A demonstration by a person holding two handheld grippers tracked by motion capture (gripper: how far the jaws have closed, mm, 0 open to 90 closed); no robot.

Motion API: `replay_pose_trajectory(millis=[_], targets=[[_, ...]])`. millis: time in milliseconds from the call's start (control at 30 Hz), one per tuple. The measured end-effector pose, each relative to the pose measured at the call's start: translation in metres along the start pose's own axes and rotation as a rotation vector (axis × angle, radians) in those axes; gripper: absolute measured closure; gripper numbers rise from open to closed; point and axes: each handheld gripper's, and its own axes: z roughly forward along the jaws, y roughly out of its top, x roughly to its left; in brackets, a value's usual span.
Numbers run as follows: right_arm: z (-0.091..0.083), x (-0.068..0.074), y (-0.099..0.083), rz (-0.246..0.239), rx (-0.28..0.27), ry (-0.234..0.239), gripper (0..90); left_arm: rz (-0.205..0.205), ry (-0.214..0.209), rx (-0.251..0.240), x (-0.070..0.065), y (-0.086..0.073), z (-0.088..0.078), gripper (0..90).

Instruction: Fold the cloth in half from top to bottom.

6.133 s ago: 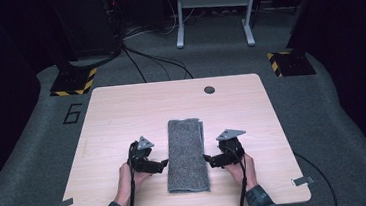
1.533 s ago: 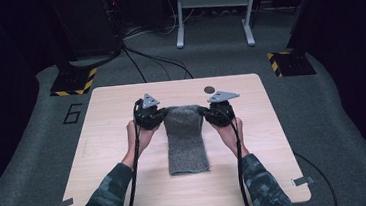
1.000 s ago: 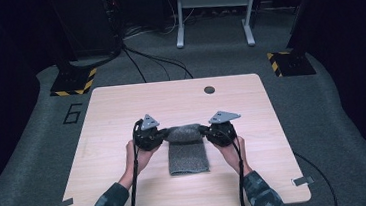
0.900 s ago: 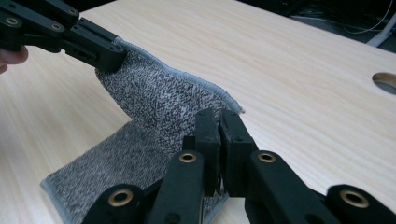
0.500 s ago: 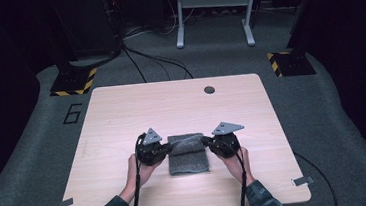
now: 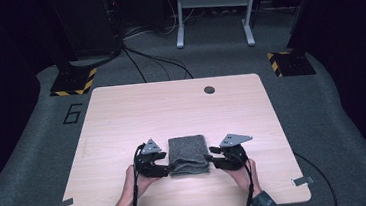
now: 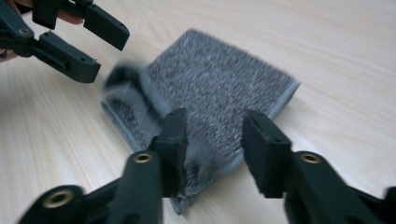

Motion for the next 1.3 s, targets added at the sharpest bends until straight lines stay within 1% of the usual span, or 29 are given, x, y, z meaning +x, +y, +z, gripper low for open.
replay_pose_trajectory(millis=[33,100,167,200,233,267,300,367,400,433,467,533,567,600,633,733,800,867,900,933,967,1000,1033,1067,1100,1133,1200,1233,1300], targets=[[-0.002,-0.002,0.003,0.001,-0.012,0.008,52.7,-0.002,0.004,-0.014,0.002,0.002,-0.003,31.7],[-0.004,-0.003,0.010,0.010,-0.030,-0.004,46.5,-0.011,0.025,-0.034,0.006,0.008,-0.006,24.5],[-0.001,-0.006,0.017,0.008,-0.023,-0.020,39.4,-0.015,0.047,-0.031,0.009,0.012,-0.003,21.0],[0.002,-0.006,0.018,0.019,-0.018,-0.027,36.2,-0.009,0.066,-0.022,0.010,0.014,0.002,20.3],[0.007,-0.008,0.020,0.029,-0.008,-0.027,32.6,0.010,0.091,-0.011,0.011,0.016,0.007,19.8],[0.013,-0.008,0.021,0.027,0.010,-0.033,30.9,0.020,0.117,0.011,0.010,0.018,0.013,19.3],[0.019,-0.008,0.021,0.022,0.024,-0.042,27.5,0.030,0.131,0.016,0.011,0.018,0.018,18.8],[0.031,-0.006,0.018,0.008,0.058,-0.048,23.6,0.044,0.142,0.054,0.012,0.017,0.028,17.8],[0.035,-0.005,0.017,0.007,0.069,-0.052,22.2,0.041,0.141,0.064,0.012,0.014,0.033,17.2],[0.041,-0.005,0.013,0.004,0.083,-0.045,20.1,0.058,0.148,0.089,0.012,0.012,0.036,16.7],[0.044,-0.004,0.010,-0.006,0.097,-0.051,19.9,0.068,0.166,0.095,0.010,0.009,0.039,15.9],[0.050,-0.001,0.003,-0.017,0.129,-0.059,18.4,0.072,0.157,0.121,0.011,0.002,0.041,15.5],[0.053,0.000,-0.001,-0.020,0.158,-0.055,18.2,0.074,0.160,0.129,0.011,-0.001,0.042,15.2],[0.055,0.001,-0.003,-0.032,0.171,-0.060,17.3,0.073,0.164,0.132,0.011,-0.004,0.043,15.2],[0.056,0.001,-0.006,-0.054,0.190,-0.069,16.7,0.069,0.157,0.137,0.011,-0.007,0.044,15.2],[0.058,0.001,-0.010,-0.044,0.207,-0.075,15.9,0.081,0.167,0.154,0.012,-0.012,0.046,15.1],[0.058,0.001,-0.012,-0.062,0.210,-0.084,15.4,0.083,0.167,0.151,0.011,-0.013,0.047,15.1],[0.058,0.000,-0.013,-0.056,0.213,-0.080,15.0,0.086,0.164,0.148,0.012,-0.013,0.047,15.1],[0.058,0.000,-0.013,-0.041,0.221,-0.074,14.5,0.085,0.164,0.149,0.012,-0.012,0.046,15.0],[0.057,-0.001,-0.012,-0.048,0.221,-0.072,13.8,0.082,0.153,0.145,0.013,-0.012,0.046,15.1],[0.056,-0.002,-0.011,-0.052,0.220,-0.071,13.0,0.070,0.149,0.130,0.014,-0.012,0.044,15.1],[0.054,-0.003,-0.010,-0.031,0.219,-0.060,13.0,0.039,0.136,0.113,0.017,-0.010,0.041,15.1],[0.051,-0.005,-0.007,-0.010,0.199,-0.053,12.8,0.029,0.138,0.101,0.021,-0.009,0.039,15.0],[0.049,-0.007,-0.004,-0.009,0.180,-0.050,12.3,0.012,0.139,0.090,0.024,-0.006,0.036,15.0],[0.047,-0.009,0.000,-0.005,0.163,-0.045,11.8,0.011,0.150,0.078,0.027,-0.004,0.035,14.9],[0.045,-0.010,0.003,0.002,0.160,-0.047,10.6,0.001,0.153,0.067,0.030,0.000,0.033,14.8],[0.043,-0.012,0.013,-0.007,0.146,-0.047,8.2,0.006,0.173,0.057,0.035,0.011,0.031,14.7],[0.045,-0.012,0.018,-0.004,0.143,-0.043,7.1,-0.002,0.181,0.041,0.036,0.016,0.033,14.8],[0.050,-0.011,0.025,-0.020,0.142,-0.040,5.8,0.003,0.188,0.045,0.038,0.024,0.035,14.9]])
